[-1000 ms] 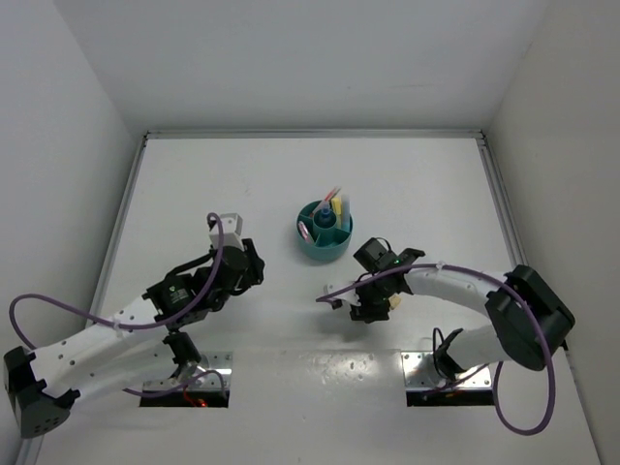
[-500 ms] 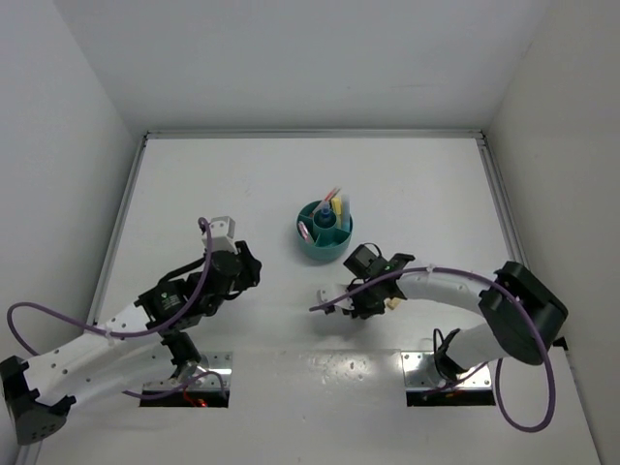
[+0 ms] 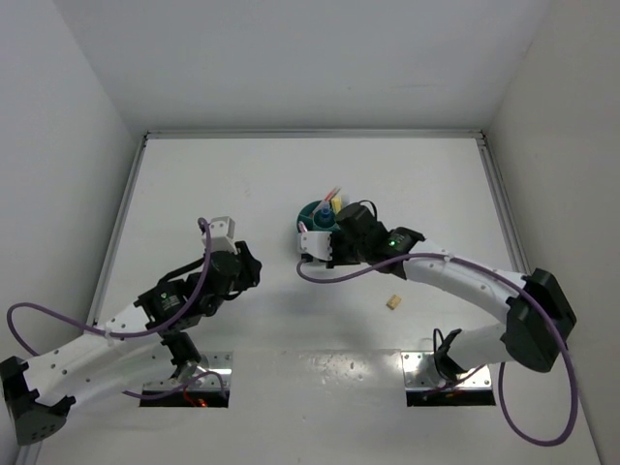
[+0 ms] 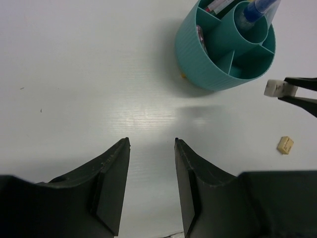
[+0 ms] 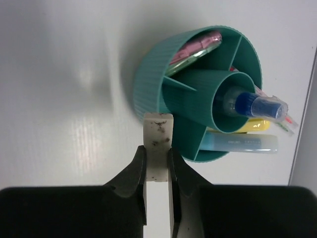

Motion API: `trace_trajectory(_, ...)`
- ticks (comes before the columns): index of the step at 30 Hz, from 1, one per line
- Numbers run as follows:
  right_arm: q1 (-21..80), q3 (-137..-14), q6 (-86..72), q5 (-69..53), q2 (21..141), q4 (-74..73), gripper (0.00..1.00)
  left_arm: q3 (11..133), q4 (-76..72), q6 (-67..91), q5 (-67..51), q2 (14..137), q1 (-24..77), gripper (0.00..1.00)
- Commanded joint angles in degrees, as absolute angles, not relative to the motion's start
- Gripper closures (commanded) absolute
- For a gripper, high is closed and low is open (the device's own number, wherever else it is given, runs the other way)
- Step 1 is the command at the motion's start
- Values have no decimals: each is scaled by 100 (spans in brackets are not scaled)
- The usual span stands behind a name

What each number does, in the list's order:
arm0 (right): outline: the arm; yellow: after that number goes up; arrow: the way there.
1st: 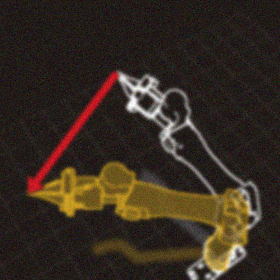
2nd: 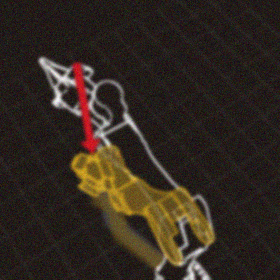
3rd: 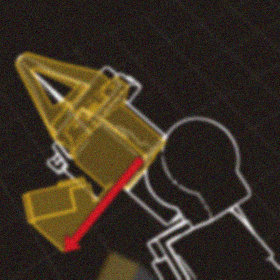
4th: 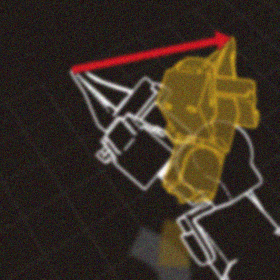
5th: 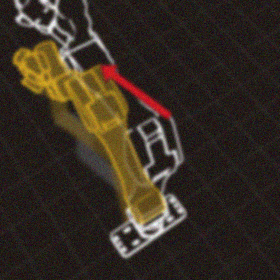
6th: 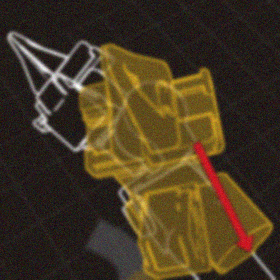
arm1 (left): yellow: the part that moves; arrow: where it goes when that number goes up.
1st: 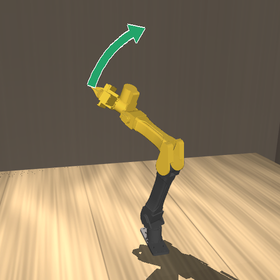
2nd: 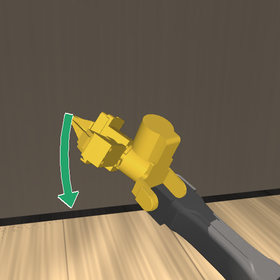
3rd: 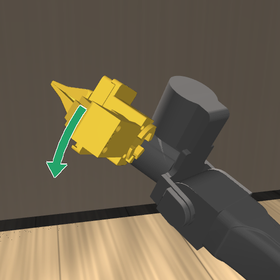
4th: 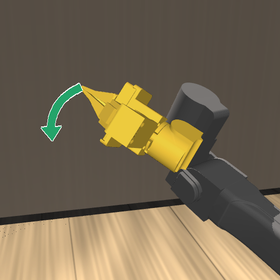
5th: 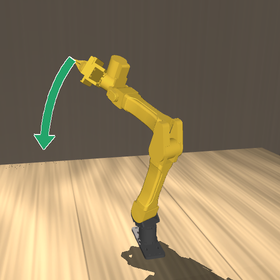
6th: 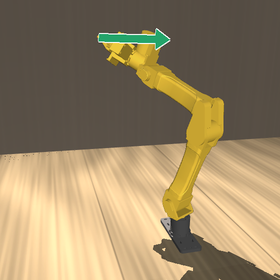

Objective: Sort the stationery into containers
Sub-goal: Place the stationery into the container

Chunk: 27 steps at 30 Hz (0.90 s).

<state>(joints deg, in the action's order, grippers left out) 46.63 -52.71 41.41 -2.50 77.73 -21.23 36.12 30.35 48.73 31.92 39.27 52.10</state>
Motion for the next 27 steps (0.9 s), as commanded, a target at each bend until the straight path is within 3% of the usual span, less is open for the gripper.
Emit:
trace_trajectory(1,4693,-5449,4184,517,8094,-1636,100,3577,2900,4913,3199,3955,5238,53)
trace_trajectory(9,4693,-5256,4236,1309,8253,-617,100,3577,2900,4913,3199,4007,5238,53)
trace_trajectory(23,4693,-5247,4403,756,8507,-984,95,3630,2900,4913,3199,4008,5238,53)
trace_trajectory(27,4693,-5186,4403,931,8657,-721,79,3630,2900,4913,3199,4069,5238,53)
